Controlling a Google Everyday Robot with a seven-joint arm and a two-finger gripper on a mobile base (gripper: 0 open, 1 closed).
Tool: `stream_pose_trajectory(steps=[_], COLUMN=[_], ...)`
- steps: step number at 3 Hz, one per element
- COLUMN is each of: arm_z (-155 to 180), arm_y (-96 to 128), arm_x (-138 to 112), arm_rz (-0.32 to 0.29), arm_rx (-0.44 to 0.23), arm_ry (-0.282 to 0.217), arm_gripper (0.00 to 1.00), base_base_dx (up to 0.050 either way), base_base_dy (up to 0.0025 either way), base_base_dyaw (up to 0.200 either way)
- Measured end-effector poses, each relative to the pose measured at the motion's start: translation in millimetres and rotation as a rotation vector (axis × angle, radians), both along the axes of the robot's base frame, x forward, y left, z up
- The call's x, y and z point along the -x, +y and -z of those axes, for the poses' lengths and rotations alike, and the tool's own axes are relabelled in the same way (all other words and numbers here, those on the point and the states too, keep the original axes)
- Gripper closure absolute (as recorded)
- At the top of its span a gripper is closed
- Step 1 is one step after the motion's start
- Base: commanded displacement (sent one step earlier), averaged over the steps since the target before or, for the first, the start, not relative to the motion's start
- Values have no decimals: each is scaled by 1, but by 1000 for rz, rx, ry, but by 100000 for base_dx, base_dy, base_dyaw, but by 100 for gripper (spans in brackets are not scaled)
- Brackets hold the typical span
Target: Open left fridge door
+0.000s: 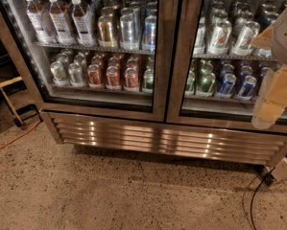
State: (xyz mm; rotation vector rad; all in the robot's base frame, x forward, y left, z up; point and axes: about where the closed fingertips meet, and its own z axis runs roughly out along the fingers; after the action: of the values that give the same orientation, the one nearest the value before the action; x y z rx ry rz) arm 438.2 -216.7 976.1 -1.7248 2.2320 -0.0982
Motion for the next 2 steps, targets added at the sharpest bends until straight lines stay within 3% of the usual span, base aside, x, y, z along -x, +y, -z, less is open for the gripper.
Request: stream_pose_trajectory(steps=[1,2], arm_z=[0,0], arm_y=[0,0], arm_x=[0,0], arm_rz=[0,0], arm_rx=[0,0], arm_ry=[0,0], arm_gripper=[0,0], base_base_dx=[3991,4195], base_base_dy=[-240,224], base_base_dyaw=[-11999,10848])
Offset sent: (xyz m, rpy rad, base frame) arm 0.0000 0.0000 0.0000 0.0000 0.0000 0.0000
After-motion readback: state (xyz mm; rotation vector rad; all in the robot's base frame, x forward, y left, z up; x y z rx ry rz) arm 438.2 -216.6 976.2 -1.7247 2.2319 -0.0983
